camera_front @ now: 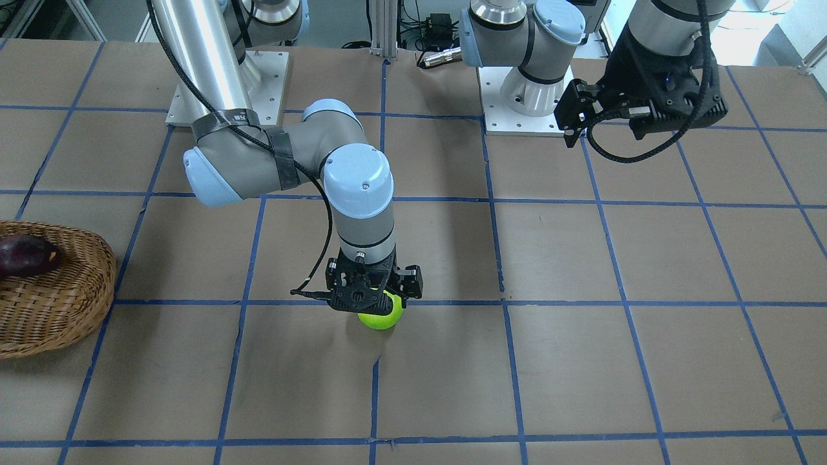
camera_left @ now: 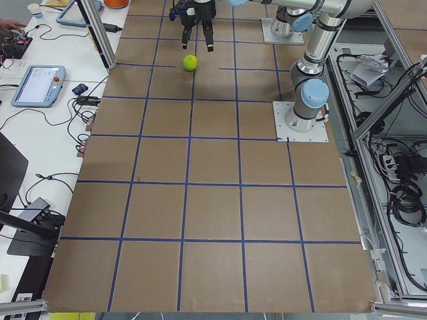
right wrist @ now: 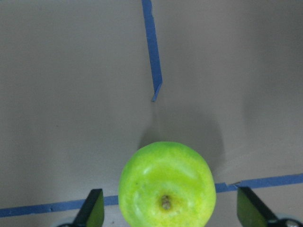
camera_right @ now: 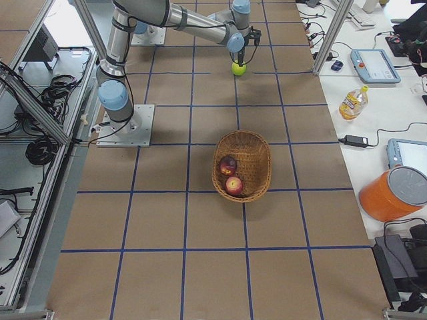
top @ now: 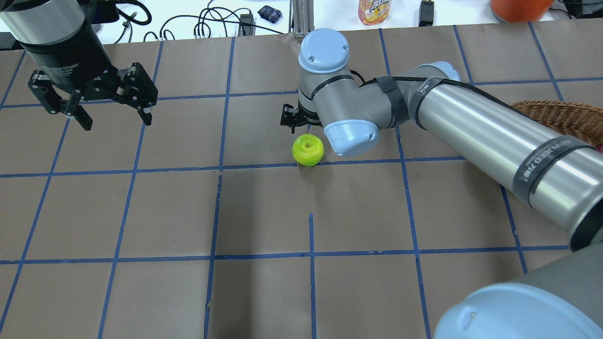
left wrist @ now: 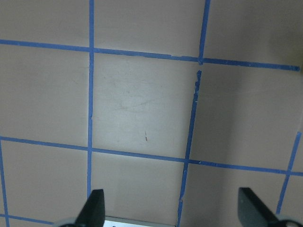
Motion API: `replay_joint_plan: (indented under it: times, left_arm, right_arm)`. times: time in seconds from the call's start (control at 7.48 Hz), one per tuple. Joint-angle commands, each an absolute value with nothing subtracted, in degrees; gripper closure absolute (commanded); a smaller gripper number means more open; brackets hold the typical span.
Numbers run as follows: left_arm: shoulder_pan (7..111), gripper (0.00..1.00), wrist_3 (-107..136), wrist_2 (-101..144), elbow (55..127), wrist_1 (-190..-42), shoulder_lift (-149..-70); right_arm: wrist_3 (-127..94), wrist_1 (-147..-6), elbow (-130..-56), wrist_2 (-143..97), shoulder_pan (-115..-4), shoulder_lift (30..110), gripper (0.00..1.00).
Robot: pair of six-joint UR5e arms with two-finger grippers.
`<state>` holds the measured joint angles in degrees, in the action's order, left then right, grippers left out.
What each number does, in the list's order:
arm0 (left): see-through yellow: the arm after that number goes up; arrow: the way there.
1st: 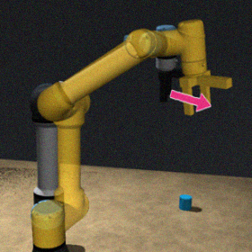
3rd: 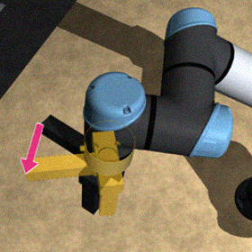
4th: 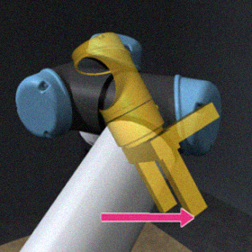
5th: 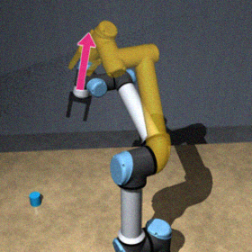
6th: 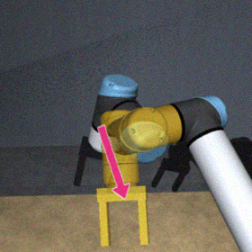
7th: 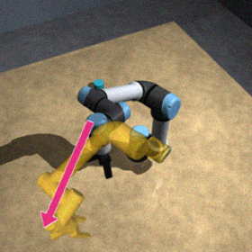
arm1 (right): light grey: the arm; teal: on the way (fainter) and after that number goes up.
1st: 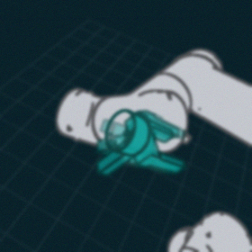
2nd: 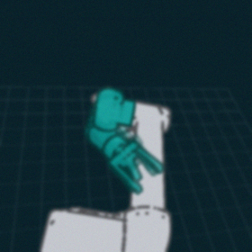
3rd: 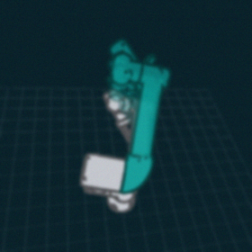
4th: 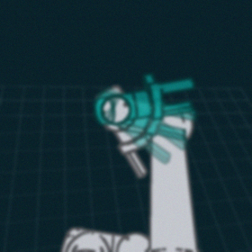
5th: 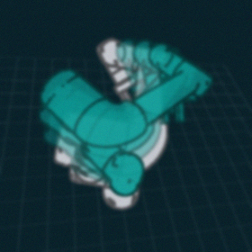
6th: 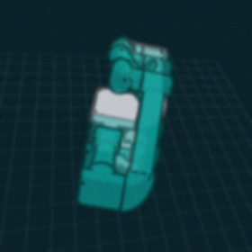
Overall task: Put all apples into basket
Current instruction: 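Reach and grasp the green apple with right gripper while left withdraws upward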
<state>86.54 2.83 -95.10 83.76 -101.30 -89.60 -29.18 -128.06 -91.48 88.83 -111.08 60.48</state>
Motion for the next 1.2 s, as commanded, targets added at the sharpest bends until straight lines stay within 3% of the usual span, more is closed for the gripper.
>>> replay_joint_plan:
  times: [0.0, 0.67, 0.94, 1.07]
  left_arm:
    - [86.13, 0.00, 2.64, -95.19, 83.32, -100.55, -89.47]
    - [86.22, 0.00, 2.73, -93.34, 80.16, -94.48, -94.04]
    - [86.57, 0.00, 2.64, -93.34, 79.98, -94.48, -93.87]
    - [86.57, 0.00, 2.64, -93.25, 79.55, -94.48, -93.87]
  right_arm:
    - [-29.18, -128.14, -91.58, 89.38, -111.27, 58.81, 0.00]
    - [-27.78, -128.50, -91.41, 89.20, -111.27, 56.43, 0.00]
    - [-27.69, -128.23, -91.23, 89.47, -111.27, 56.78, 0.34]
    - [-25.95, -127.28, -91.14, 89.47, -111.01, 58.87, 0.39]
